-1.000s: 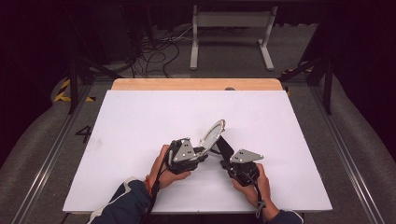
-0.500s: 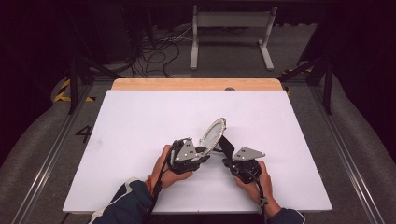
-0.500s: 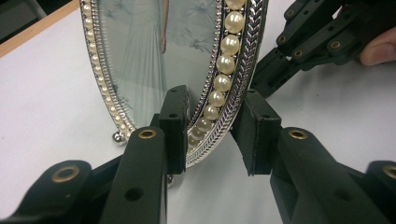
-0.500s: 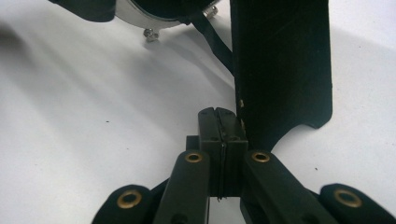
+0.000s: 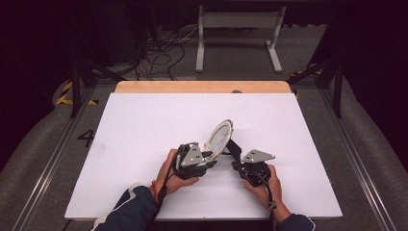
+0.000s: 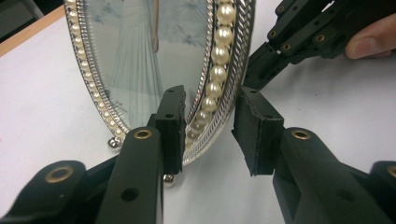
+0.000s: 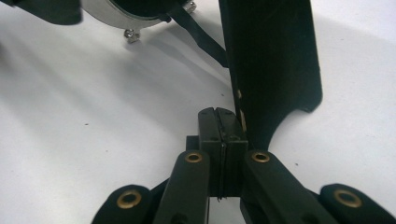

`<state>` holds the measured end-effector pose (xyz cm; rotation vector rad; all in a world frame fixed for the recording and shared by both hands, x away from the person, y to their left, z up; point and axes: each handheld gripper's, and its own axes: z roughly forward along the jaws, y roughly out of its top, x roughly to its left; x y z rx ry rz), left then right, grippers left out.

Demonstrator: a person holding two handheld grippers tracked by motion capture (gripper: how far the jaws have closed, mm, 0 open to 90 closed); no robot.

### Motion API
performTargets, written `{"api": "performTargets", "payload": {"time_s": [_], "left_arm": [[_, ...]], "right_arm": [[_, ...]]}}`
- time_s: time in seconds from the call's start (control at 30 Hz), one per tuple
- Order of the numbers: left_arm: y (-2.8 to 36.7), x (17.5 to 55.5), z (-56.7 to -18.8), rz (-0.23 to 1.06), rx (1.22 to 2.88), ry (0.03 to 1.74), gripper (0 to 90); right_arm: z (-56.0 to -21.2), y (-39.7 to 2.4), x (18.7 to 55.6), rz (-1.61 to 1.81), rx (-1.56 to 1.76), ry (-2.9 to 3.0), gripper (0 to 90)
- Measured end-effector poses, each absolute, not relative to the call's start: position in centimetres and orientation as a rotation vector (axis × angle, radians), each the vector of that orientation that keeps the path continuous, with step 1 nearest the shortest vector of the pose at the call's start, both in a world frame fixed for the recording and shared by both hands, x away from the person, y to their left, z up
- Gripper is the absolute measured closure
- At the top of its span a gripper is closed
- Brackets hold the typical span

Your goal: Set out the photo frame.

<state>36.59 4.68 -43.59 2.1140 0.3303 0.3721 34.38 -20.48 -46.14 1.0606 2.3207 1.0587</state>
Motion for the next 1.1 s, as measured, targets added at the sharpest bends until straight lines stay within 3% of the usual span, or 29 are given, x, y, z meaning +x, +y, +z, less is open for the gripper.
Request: {"api": "performTargets", "payload": {"time_s": [0.5,0.67,0.83,1.1], "left_arm": [[6.9,36.3,-43.1,0.370,2.139,0.346,61.2],[9.3,35.4,-43.1,0.359,2.141,0.336,53.1],[11.2,34.5,-43.6,0.407,2.179,0.394,36.2],[15.8,32.6,-44.4,0.462,2.149,0.572,21.3]], "right_arm": [[-45.7,-20.4,34.2,1.091,1.057,2.311,90.0],[-44.5,-19.0,32.8,1.193,0.972,2.298,76.4],[-43.5,-17.3,32.1,1.274,0.980,2.248,58.6],[-43.6,-15.9,33.1,1.278,1.078,2.201,46.0]]}}
